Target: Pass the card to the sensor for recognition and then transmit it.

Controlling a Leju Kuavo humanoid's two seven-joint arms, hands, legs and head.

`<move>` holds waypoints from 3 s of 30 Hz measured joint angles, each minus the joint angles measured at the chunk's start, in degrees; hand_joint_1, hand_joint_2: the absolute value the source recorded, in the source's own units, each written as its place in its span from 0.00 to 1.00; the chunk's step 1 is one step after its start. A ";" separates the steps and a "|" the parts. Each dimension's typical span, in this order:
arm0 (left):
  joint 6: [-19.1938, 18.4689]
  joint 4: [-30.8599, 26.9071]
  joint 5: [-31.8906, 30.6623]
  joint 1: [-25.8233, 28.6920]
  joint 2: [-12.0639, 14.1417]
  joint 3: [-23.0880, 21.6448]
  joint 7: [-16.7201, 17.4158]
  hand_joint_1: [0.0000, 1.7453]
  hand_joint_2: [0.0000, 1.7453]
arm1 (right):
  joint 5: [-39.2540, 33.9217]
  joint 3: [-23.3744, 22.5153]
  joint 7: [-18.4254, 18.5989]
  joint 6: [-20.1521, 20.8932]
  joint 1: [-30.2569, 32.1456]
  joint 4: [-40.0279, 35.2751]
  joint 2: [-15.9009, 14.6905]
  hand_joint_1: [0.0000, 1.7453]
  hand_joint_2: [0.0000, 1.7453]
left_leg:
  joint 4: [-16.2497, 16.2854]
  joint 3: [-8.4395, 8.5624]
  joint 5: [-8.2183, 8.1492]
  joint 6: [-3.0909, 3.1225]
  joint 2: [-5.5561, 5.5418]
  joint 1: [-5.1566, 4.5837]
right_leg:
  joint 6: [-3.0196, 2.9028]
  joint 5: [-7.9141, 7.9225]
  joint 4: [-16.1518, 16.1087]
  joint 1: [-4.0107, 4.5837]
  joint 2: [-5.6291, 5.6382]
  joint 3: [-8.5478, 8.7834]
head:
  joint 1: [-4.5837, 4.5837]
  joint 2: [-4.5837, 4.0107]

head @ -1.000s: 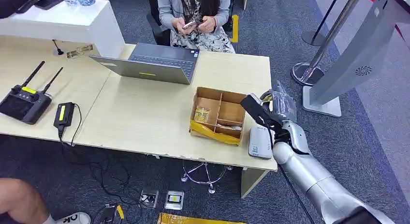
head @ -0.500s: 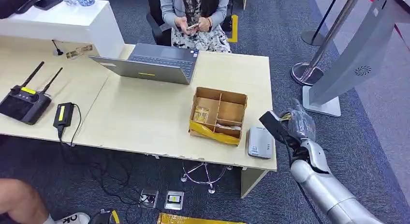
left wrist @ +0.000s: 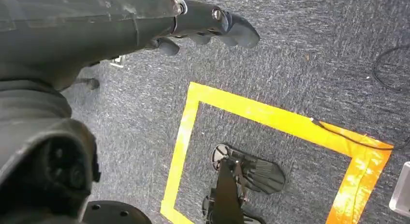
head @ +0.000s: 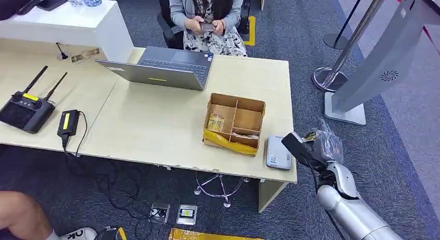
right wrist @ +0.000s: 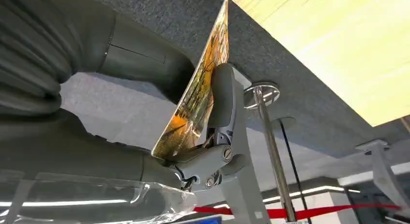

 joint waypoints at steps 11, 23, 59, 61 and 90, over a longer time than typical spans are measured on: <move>0.64 0.00 -0.15 -0.19 -0.04 0.02 -0.26 0.00 0.00 | 3.17 1.38 -0.22 -0.28 0.02 0.20 0.09 1.00 1.00 | 0.00 -0.01 0.00 0.00 0.00 0.00 | 0.00 0.00 0.00 0.00 -0.01 0.01 | 0.00 0.00; -0.04 0.00 -0.76 -0.62 -0.20 0.00 0.57 0.00 0.00 | 4.39 2.86 -1.64 -0.26 0.02 1.03 0.77 1.00 1.00 | 0.00 -0.01 0.00 0.00 0.00 0.00 | 0.00 0.00 0.00 0.00 -0.01 0.00 | 0.00 0.00; -0.37 -0.02 -0.90 -1.08 -0.31 0.00 0.72 0.00 0.00 | -3.96 5.11 -4.04 -2.38 1.72 5.25 3.98 1.00 1.00 | 0.00 0.04 0.00 0.00 0.01 0.00 | 0.00 0.00 0.00 0.00 0.01 0.03 | 0.00 0.00; -0.37 -0.02 -0.92 -1.08 -0.31 0.00 0.74 0.00 0.00 | -4.28 5.11 -4.07 -2.78 1.72 5.31 3.96 1.00 1.00 | 0.00 0.05 0.00 0.00 0.01 0.00 | 0.00 0.00 0.00 0.00 0.01 0.03 | 0.00 0.00; -0.65 -0.02 -0.39 -0.87 -0.17 0.00 0.52 0.00 0.00 | -2.99 0.59 -0.44 -3.21 -3.89 -6.58 -0.90 1.00 1.00 | 0.00 0.00 0.01 0.00 0.01 -0.01 | -0.02 0.02 0.01 -0.01 0.01 0.02 | 0.00 0.00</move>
